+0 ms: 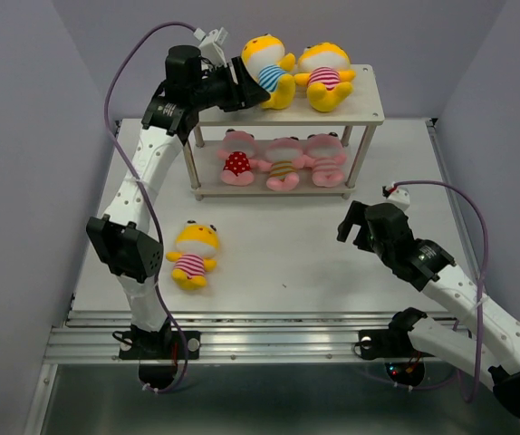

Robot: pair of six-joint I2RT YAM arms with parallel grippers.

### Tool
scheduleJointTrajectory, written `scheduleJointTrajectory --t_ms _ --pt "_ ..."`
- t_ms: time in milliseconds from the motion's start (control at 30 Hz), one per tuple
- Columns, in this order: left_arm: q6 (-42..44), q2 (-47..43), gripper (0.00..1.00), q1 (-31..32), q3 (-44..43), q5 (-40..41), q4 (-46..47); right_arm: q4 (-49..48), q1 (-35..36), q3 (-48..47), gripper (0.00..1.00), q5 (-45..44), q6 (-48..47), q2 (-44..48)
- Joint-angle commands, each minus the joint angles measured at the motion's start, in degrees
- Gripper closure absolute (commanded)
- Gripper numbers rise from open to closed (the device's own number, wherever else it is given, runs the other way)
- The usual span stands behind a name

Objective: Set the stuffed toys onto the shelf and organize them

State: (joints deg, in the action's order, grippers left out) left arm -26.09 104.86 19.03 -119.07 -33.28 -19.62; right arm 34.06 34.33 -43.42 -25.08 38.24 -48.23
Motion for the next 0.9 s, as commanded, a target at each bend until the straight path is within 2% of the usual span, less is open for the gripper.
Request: scheduleJointTrajectory --t_ms 0,333,567,867 --pt "2.35 -0.88 0.37 -0.13 -4.86 1.10 -0.86 -2.25 0.13 -2.11 0.00 -0.06 0.96 1.03" --pt "2.44 -3.34 0.33 -0.04 -2.93 1.02 0.28 -2.86 0.13 -1.49 0.00 0.47 0.96 1.56" --pt "2.62 -7.03 0.30 0.39 3.05 -0.04 3.18 -2.95 0.13 -0.88 0.00 0.47 0.96 1.47" --pt "3.85 -6.33 0.29 2.15 2.35 1.90 2.74 -3.48 0.13 -0.09 0.00 0.74 1.05 0.86"
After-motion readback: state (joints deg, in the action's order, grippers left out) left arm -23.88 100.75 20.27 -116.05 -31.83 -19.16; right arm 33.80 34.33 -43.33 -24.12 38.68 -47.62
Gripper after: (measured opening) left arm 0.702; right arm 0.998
